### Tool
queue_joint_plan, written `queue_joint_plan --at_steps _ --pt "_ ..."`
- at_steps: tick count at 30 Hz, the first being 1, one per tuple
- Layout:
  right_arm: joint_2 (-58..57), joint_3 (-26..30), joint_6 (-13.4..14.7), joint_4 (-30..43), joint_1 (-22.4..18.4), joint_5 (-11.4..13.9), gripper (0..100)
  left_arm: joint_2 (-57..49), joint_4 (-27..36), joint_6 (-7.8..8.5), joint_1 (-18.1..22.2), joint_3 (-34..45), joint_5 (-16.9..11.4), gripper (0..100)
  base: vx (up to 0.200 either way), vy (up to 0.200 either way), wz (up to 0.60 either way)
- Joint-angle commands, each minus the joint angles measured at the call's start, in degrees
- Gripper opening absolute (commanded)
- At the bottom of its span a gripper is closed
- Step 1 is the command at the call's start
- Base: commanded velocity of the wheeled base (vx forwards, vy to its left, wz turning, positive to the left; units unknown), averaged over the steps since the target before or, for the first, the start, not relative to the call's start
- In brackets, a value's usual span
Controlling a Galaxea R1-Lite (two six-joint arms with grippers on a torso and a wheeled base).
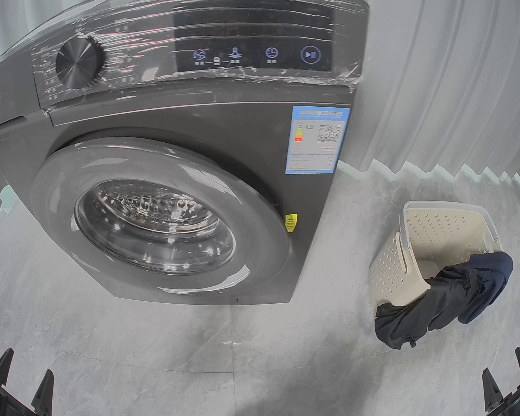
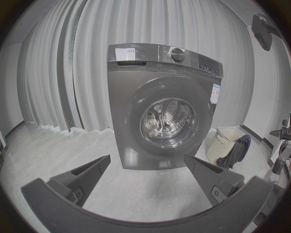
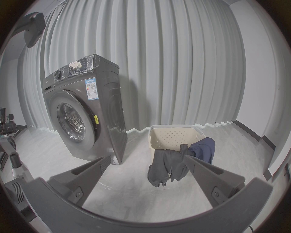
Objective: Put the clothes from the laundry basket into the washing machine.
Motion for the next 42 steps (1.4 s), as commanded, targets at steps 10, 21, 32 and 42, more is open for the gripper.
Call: queue_joint_plan --at_steps 10,21,32,42 --pt "-1.0 1.0 0.0 0.0 0.1 0.0 100 -0.9 0.0 -0.04 0.0 0.8 0.0 100 0.000 0.000 0.18" --pt "-1.0 1.0 0.0 0.0 0.1 0.0 100 -0.9 0.0 -0.04 0.0 0.8 0.0 100 0.000 0.127 0.00" --pt "-1.0 1.0 0.0 0.0 0.1 0.0 100 -0.9 0.0 -0.04 0.0 0.8 0.0 100 0.000 0.036 0.27" --pt "-1.0 0.9 0.0 0.0 0.1 0.0 100 -0.9 0.0 -0.04 0.0 0.8 0.0 100 0.000 0.140 0.12"
